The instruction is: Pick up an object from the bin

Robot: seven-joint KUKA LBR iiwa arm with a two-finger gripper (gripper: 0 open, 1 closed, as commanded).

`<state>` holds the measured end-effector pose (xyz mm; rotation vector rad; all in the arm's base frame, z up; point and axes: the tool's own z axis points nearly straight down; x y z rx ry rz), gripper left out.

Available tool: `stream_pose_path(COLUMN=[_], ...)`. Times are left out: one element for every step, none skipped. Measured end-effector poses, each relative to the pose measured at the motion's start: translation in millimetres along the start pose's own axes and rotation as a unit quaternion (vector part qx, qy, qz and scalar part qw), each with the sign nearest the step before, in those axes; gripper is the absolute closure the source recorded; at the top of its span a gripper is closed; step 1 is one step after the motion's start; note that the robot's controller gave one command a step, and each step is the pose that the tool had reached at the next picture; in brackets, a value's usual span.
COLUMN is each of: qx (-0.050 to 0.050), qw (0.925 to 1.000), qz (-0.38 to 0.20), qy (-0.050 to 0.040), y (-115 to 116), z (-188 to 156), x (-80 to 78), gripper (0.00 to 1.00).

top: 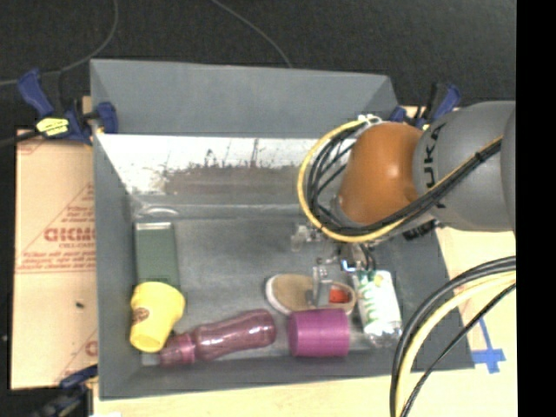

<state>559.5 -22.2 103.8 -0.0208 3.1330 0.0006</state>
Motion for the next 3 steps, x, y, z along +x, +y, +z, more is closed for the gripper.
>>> stream_pose_path(qx=[-0.001, -0.002, -0.002], qw=[0.9999, 0.9947, 0.9947], qz=[0.014, 0.103, 0.103], qy=[-0.0013, 0.0007, 0.0006], y=[-4.3, -9.6, -9.6], z=[32.3, 30.6, 30.6], x=[-7.6, -4.6, -4.6], gripper=[0.00, 1.00, 1.00])
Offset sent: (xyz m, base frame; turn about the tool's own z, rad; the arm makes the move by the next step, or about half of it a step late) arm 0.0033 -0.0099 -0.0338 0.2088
